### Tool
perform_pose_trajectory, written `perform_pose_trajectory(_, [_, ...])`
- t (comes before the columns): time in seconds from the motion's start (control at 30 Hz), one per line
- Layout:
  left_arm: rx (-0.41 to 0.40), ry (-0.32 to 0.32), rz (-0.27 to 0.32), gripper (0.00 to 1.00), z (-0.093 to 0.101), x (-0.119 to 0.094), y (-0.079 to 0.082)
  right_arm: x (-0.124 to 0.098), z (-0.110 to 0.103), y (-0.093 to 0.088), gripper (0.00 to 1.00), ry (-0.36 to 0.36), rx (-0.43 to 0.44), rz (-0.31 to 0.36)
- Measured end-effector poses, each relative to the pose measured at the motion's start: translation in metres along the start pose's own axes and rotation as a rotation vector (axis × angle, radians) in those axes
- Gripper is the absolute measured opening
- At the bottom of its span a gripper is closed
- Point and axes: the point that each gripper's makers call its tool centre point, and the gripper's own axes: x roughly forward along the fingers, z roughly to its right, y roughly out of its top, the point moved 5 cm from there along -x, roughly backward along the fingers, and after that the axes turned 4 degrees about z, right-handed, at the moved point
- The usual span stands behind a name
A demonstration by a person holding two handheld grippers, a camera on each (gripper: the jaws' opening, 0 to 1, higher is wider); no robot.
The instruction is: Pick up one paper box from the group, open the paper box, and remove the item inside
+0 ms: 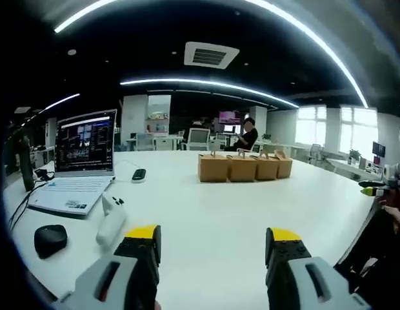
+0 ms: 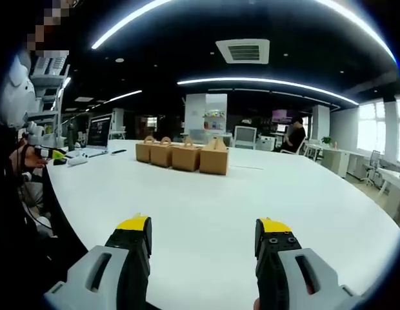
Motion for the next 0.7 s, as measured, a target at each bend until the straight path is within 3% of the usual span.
perform_pose_trajectory(0.23, [0.009,-0.01,0.01,0.67,0.004,0.006,0.011,0.001,-0.001,0.005,0.66,0.013,0.008,0.003])
perform_pose_trajectory(0.47, [0.025,-0.042,0.016,0.65,0.013,0.028,0.033,0.008,-0.005,0.01,0.66,0.038,-0.009,-0.006])
perform_pose_trajectory(0.57, [0.047,-0.073,0.019,0.65,0.02,0.034,0.041,0.013,-0.005,0.017,0.65,0.06,-0.019,-0.009])
perform_pose_trajectory(0.7, [0.083,-0.122,-0.015,0.65,0.026,0.041,0.054,0.021,-0.002,0.042,0.65,0.102,-0.057,-0.011])
